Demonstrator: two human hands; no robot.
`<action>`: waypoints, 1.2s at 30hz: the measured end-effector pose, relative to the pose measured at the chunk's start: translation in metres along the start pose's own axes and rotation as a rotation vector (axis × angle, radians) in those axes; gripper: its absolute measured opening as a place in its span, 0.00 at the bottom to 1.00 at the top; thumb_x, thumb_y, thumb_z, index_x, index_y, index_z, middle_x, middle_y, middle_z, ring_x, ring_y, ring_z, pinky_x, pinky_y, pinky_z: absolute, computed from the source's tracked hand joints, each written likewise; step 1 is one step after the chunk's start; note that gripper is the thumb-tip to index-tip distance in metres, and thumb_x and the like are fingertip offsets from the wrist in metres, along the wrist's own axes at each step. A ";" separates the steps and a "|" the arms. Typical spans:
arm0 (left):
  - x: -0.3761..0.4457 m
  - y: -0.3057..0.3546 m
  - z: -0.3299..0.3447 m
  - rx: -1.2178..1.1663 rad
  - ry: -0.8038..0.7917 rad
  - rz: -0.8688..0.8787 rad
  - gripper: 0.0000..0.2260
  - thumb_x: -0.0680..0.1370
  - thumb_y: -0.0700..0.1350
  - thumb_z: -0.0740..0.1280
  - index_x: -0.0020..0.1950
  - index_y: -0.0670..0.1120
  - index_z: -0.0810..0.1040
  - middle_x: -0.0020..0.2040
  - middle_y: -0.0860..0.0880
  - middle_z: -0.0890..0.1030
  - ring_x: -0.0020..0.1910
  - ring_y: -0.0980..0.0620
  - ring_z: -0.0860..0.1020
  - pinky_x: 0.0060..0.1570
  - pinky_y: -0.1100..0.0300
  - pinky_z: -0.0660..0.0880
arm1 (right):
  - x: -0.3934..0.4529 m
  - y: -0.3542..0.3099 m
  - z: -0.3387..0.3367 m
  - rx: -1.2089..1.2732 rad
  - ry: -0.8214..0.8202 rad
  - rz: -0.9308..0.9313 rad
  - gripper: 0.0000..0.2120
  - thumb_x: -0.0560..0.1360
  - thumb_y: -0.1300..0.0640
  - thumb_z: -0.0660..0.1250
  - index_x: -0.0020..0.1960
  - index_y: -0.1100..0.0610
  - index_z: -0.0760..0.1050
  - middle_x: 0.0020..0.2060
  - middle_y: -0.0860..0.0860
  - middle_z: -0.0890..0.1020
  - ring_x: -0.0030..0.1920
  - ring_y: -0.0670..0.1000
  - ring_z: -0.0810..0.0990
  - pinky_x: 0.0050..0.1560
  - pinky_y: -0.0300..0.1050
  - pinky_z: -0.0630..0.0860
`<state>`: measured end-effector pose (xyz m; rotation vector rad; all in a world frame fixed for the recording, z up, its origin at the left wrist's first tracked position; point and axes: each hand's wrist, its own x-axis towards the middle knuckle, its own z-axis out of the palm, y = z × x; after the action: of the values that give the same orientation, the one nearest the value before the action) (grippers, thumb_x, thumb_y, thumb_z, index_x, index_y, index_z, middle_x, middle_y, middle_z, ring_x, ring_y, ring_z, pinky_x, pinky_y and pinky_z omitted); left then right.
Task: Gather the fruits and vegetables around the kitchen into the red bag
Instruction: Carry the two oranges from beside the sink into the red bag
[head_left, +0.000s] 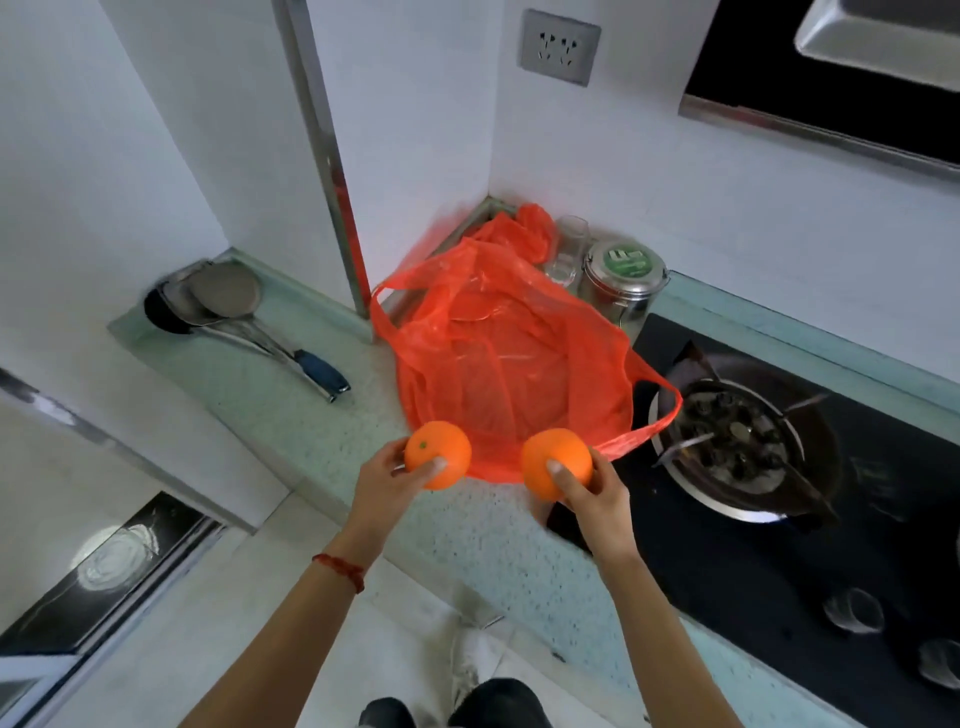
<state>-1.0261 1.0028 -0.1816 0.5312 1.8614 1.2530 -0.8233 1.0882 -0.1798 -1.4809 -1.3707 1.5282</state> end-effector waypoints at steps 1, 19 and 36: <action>0.011 0.005 0.004 0.010 -0.010 0.005 0.32 0.62 0.54 0.75 0.62 0.43 0.73 0.53 0.46 0.78 0.48 0.49 0.77 0.49 0.55 0.76 | 0.012 -0.005 0.001 -0.002 0.004 0.002 0.29 0.69 0.49 0.71 0.68 0.54 0.67 0.59 0.53 0.76 0.57 0.52 0.76 0.56 0.50 0.77; 0.193 0.071 0.069 0.088 -0.183 0.012 0.33 0.53 0.54 0.74 0.55 0.43 0.75 0.48 0.43 0.80 0.37 0.61 0.77 0.45 0.53 0.76 | 0.175 -0.052 0.034 -0.136 0.192 0.077 0.31 0.70 0.48 0.71 0.69 0.55 0.65 0.62 0.53 0.74 0.61 0.53 0.73 0.59 0.47 0.71; 0.267 0.078 0.091 0.337 -0.259 0.103 0.41 0.53 0.66 0.67 0.59 0.42 0.77 0.54 0.42 0.81 0.53 0.46 0.79 0.55 0.50 0.75 | 0.231 -0.052 0.065 -0.245 0.342 0.212 0.38 0.69 0.45 0.71 0.72 0.56 0.60 0.68 0.56 0.70 0.67 0.57 0.69 0.64 0.49 0.67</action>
<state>-1.1148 1.2773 -0.2318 0.9356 1.8471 0.8858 -0.9425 1.2991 -0.2186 -1.9885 -1.2581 1.1815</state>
